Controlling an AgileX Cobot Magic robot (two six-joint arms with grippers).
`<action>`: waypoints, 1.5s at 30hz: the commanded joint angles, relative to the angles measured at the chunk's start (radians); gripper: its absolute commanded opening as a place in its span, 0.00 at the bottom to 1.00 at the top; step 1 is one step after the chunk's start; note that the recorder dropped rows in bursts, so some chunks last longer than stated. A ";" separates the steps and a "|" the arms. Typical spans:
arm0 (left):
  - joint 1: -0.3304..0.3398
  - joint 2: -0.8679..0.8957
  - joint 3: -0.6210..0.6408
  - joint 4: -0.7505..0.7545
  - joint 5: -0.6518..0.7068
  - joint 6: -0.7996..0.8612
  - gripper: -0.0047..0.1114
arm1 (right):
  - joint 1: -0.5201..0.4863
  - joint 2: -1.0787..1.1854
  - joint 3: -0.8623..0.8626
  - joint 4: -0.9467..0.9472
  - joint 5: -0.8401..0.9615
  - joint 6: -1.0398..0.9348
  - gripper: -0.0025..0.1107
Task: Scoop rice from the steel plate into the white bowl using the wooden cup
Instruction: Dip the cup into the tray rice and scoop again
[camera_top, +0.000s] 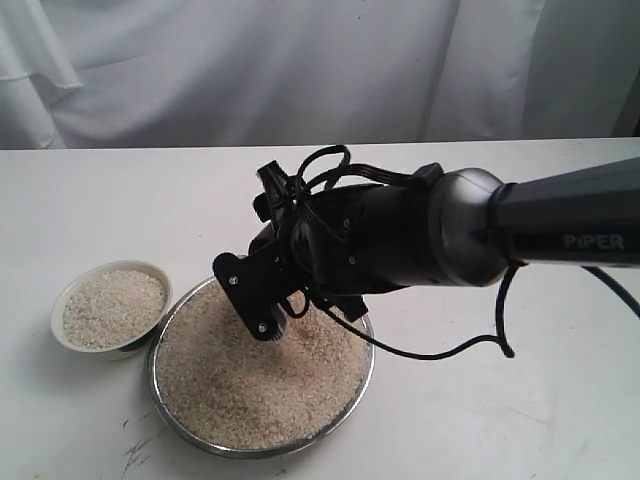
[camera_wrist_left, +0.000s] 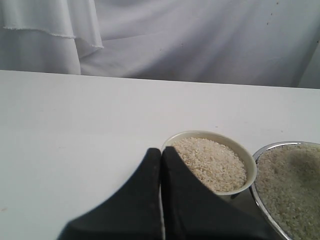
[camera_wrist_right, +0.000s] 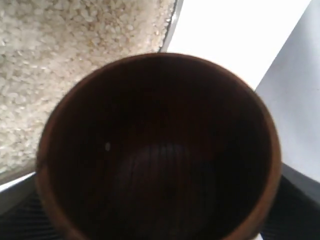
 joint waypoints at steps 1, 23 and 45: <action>-0.002 -0.005 0.005 -0.001 -0.006 -0.003 0.04 | 0.000 -0.013 0.005 -0.217 -0.037 0.078 0.02; -0.002 -0.005 0.005 -0.001 -0.006 -0.003 0.04 | 0.007 0.223 -0.144 -0.581 -0.016 0.163 0.02; -0.002 -0.005 0.005 -0.001 -0.006 -0.003 0.04 | 0.123 0.307 -0.137 -0.581 -0.007 0.126 0.02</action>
